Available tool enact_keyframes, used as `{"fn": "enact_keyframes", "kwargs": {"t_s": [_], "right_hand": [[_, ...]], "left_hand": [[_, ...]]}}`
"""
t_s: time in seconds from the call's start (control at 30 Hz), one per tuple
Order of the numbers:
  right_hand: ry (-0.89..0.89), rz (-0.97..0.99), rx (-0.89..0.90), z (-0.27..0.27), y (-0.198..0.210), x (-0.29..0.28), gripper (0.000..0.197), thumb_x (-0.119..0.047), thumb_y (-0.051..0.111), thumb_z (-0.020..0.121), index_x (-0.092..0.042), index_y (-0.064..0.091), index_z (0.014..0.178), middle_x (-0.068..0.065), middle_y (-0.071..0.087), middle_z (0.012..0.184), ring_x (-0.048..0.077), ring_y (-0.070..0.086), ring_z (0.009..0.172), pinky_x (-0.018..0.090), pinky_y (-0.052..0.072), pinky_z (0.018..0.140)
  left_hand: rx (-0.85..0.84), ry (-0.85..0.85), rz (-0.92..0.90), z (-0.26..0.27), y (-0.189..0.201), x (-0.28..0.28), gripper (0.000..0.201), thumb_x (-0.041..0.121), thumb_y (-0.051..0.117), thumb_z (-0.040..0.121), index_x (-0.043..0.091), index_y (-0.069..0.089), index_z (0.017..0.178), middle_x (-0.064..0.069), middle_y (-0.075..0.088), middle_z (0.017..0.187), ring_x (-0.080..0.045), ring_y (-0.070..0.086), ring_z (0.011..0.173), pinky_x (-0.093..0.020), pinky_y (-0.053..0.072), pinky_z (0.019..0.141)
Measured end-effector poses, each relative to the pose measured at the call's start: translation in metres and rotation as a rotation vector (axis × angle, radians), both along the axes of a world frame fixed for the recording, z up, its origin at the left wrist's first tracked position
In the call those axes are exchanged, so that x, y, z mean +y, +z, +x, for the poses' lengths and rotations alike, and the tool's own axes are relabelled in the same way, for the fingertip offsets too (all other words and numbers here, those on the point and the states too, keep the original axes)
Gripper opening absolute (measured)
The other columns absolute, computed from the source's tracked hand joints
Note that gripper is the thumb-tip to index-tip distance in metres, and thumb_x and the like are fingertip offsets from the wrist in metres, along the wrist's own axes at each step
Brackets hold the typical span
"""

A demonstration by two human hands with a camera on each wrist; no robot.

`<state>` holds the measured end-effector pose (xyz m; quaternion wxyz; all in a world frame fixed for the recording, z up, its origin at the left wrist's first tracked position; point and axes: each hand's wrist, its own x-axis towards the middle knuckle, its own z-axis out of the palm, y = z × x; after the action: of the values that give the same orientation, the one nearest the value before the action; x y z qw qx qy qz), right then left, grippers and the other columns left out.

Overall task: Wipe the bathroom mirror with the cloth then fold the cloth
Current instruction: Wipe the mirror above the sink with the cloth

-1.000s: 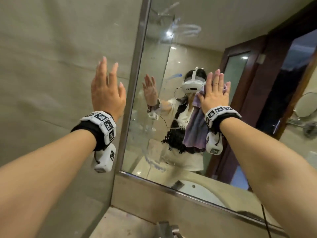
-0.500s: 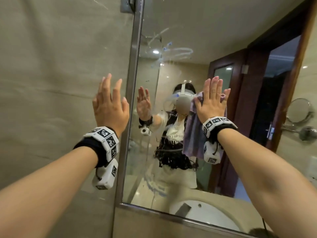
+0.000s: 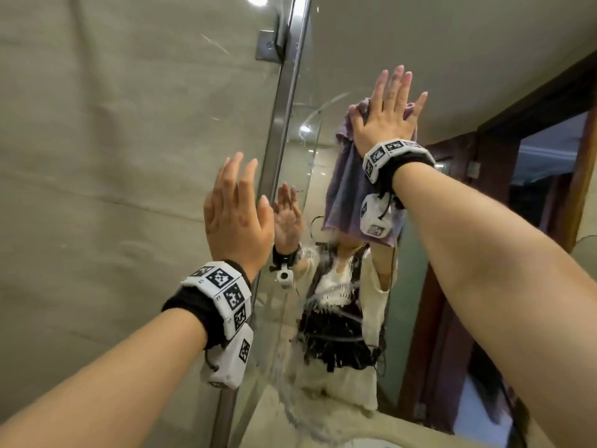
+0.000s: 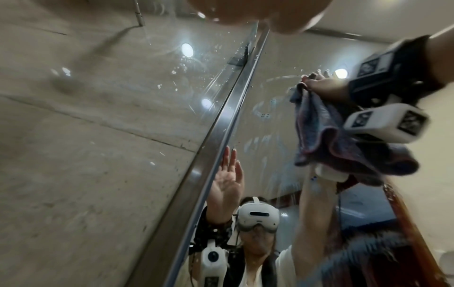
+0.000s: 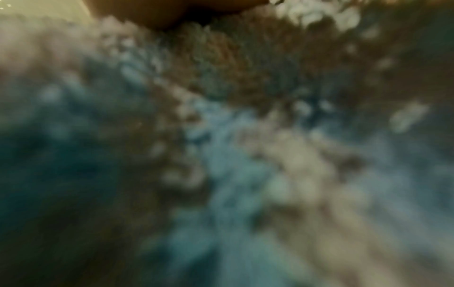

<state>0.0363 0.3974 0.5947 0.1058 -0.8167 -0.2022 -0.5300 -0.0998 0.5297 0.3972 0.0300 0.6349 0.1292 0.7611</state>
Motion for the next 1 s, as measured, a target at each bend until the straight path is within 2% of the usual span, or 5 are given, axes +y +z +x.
{"fn": "enact_keyframes", "kwargs": {"t_s": [0.2, 0.47, 0.77, 0.87, 1.0], "right_hand": [[0.017, -0.223, -0.06, -0.015, 0.022, 0.044, 0.074, -0.056, 0.014, 0.095, -0.011, -0.013, 0.147, 0.011, -0.018, 0.156, 0.027, -0.016, 0.144, 0.055, -0.012, 0.113], [0.007, -0.595, -0.171, -0.018, -0.017, 0.053, 0.071, -0.056, 0.014, 0.095, -0.016, -0.007, 0.149, 0.006, -0.014, 0.157, 0.022, -0.015, 0.144, 0.055, -0.013, 0.111], [-0.014, -0.142, -0.006, -0.005, 0.014, 0.004, 0.081, -0.063, 0.019, 0.091, -0.015, -0.015, 0.147, 0.01, -0.021, 0.155, 0.028, -0.019, 0.143, 0.061, -0.013, 0.109], [0.0, -0.161, -0.003, -0.014, 0.009, 0.027, 0.082, -0.063, 0.02, 0.091, -0.015, -0.016, 0.147, 0.014, -0.022, 0.154, 0.03, -0.019, 0.142, 0.063, -0.011, 0.11], [0.022, -0.378, -0.035, -0.028, -0.014, 0.067, 0.08, -0.063, 0.019, 0.091, -0.018, -0.015, 0.147, 0.013, -0.022, 0.154, 0.03, -0.019, 0.142, 0.064, -0.012, 0.107]], "left_hand": [[-0.025, 0.006, 0.009, 0.002, 0.001, 0.003, 0.054, 0.014, 0.055, 0.084, 0.015, 0.035, 0.134, -0.01, 0.042, 0.142, -0.02, 0.031, 0.134, -0.028, 0.023, 0.107], [-0.014, 0.006, 0.003, 0.001, 0.0, 0.002, 0.053, 0.013, 0.053, 0.085, 0.013, 0.035, 0.135, -0.01, 0.043, 0.143, -0.022, 0.033, 0.134, -0.029, 0.023, 0.107], [-0.033, 0.014, 0.028, 0.003, -0.003, 0.003, 0.051, 0.013, 0.054, 0.085, 0.012, 0.038, 0.133, -0.011, 0.046, 0.139, -0.022, 0.034, 0.132, -0.03, 0.024, 0.108], [-0.036, 0.004, 0.006, 0.004, -0.003, 0.002, 0.051, 0.014, 0.053, 0.085, 0.012, 0.037, 0.133, -0.011, 0.046, 0.139, -0.022, 0.035, 0.131, -0.03, 0.023, 0.108], [0.002, -0.006, -0.007, 0.003, -0.004, 0.002, 0.05, 0.015, 0.052, 0.086, 0.011, 0.039, 0.134, -0.011, 0.045, 0.14, -0.023, 0.036, 0.132, -0.031, 0.023, 0.109]]}}
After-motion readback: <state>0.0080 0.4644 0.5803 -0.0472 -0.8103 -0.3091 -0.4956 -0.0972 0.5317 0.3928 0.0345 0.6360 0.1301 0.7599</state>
